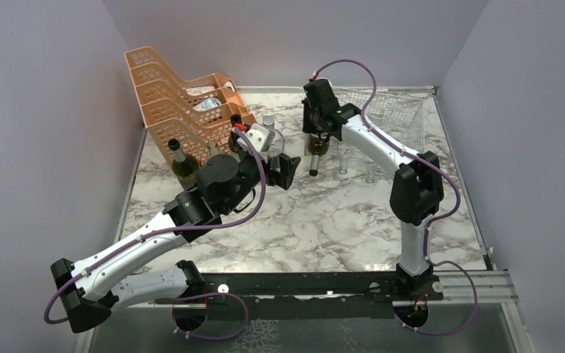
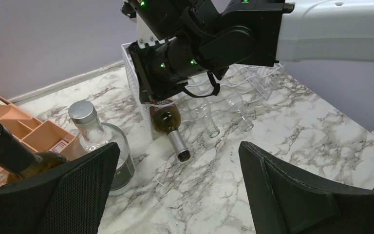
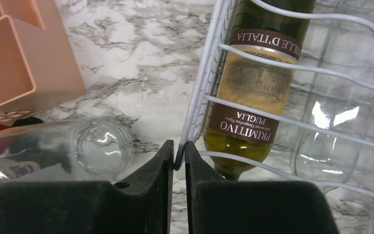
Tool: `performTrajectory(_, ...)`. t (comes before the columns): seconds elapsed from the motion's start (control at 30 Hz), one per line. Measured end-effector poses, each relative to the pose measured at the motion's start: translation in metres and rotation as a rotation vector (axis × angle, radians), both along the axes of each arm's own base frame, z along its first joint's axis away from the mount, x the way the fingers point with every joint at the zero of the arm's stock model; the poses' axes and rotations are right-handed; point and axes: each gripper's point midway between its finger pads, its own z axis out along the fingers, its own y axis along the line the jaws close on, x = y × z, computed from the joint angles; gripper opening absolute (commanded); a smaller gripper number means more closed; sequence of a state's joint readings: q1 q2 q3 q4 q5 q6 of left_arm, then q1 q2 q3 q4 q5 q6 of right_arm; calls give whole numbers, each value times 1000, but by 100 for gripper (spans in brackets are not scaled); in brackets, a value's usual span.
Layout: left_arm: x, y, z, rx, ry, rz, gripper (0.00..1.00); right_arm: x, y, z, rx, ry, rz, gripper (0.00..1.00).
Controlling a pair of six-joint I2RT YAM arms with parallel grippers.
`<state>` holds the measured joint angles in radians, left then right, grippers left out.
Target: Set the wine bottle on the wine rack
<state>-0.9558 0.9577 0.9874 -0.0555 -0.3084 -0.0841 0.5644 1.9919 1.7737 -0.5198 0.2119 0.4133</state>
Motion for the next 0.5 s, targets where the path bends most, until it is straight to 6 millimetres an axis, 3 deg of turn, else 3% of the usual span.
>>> performTrajectory(0.27,0,3,1,-1,-2,9,99,-4,21,4,66,10,46,51)
performTrajectory(0.37,0,3,0,2,0,13,99,-10,19,6,72,9,42,54)
performTrajectory(0.5,0,4,-2,9,5,16,99,-34,0,19,67,-4,20,54)
